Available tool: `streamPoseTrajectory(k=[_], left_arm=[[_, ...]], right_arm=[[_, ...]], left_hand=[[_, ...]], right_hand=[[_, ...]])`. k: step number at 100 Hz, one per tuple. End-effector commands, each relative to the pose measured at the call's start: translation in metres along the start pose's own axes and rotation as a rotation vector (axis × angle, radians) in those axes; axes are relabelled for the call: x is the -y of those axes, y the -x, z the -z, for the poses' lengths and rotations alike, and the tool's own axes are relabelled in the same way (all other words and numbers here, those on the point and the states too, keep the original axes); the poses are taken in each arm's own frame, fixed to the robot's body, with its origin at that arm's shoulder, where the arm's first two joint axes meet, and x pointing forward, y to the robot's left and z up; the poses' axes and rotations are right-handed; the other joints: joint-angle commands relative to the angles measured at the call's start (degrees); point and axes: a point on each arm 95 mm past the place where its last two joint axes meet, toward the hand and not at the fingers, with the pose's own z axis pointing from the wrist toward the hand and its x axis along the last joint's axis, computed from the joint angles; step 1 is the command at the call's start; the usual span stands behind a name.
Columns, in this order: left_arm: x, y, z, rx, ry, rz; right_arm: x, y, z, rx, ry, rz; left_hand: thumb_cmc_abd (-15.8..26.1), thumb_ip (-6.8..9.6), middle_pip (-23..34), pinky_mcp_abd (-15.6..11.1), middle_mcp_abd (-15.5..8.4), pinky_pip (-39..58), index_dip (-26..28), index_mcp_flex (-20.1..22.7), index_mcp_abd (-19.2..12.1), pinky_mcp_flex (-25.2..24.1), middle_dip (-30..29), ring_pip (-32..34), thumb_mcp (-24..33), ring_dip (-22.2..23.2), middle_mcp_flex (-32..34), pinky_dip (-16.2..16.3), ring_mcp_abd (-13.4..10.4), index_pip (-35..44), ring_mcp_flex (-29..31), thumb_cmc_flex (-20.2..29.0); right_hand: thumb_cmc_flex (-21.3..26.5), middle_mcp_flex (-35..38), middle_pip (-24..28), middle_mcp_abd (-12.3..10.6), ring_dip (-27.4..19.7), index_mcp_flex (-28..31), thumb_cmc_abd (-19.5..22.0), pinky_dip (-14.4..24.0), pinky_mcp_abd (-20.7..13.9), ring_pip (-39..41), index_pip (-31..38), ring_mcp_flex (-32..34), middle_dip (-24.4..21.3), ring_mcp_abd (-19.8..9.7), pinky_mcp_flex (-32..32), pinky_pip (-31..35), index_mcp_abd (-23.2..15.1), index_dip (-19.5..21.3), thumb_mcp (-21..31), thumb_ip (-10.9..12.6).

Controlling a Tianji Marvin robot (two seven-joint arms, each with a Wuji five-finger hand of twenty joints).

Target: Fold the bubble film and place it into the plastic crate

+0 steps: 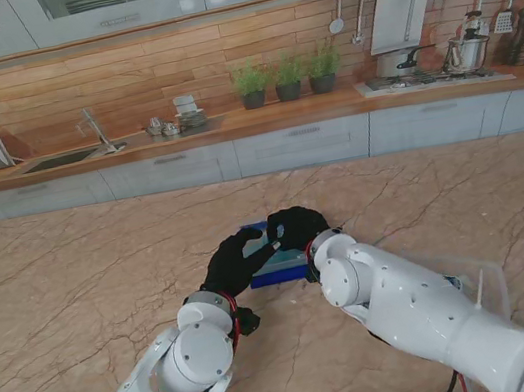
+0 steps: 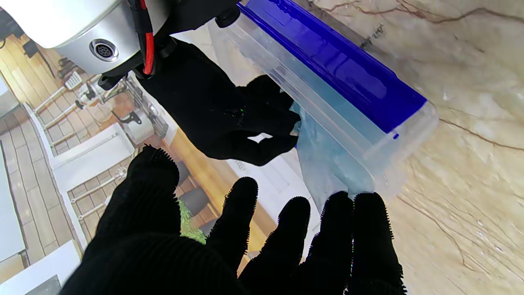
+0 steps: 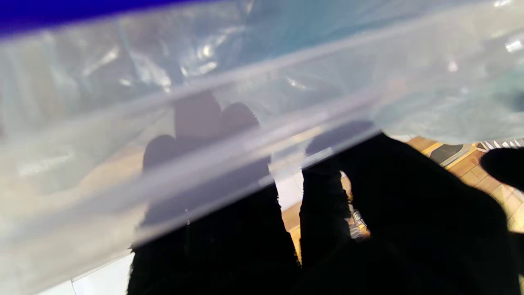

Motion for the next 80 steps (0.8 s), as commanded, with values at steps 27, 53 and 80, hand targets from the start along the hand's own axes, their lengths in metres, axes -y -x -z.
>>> streamPoseTrajectory(k=[27, 53, 80], left_arm=[[-0.011, -0.016, -0.006, -0.03, 0.032, 0.037], [-0.018, -0.021, -0.01, -0.024, 0.075, 0.04], [-0.023, -0.018, -0.015, 0.025, 0.123, 0.025]], right_arm=[[0.001, -0.007, 0.005, -0.016, -0.005, -0.022], [0.003, -0.007, 0.007, -0.002, -0.023, -0.035], [-0.019, -0.006, 0.017, -0.026, -0.001, -0.027]], left_hand=[[3.0, 2.02, -0.5, -6.5, -2.1, -4.6, -0.4, -2.0, -0.6, -2.3, -0.7, -1.3, -1.9, -2.0, -3.1, -3.2, -4.8, -1.6, -3.6, 2.4], [3.3, 2.03, -0.5, -7.3, -2.4, -6.6, -0.4, -2.1, -0.6, -2.1, -0.8, -1.6, -2.3, -2.3, -3.5, -4.4, -5.1, -1.8, -4.3, 2.6], [3.9, 2.04, -0.6, -7.7, -2.3, -9.3, -0.5, -2.9, -0.5, -1.9, -0.9, -1.7, -3.2, -2.5, -3.9, -5.8, -4.9, -2.3, -5.2, 2.6]], right_hand=[[1.8, -0.6, 0.7, 1.1, -0.4, 0.8, 1.2, -0.6, 0.5, -0.2, -0.1, -0.7, -0.2, 1.5, -0.9, 2.0, -0.1, 0.2, 0.3, -2.0], [1.4, -1.8, 0.1, 1.7, -0.5, 0.0, 1.4, -0.8, 0.8, -0.6, -0.7, -2.0, -0.1, 2.0, -1.9, 1.5, 0.7, 0.1, -0.4, -1.9], [-0.6, -5.5, -1.1, 2.7, -0.4, -3.4, 0.7, -1.4, 1.6, -1.7, -2.6, -5.7, -0.1, 2.6, -4.5, -0.9, 2.2, 0.1, -3.6, -0.9]])
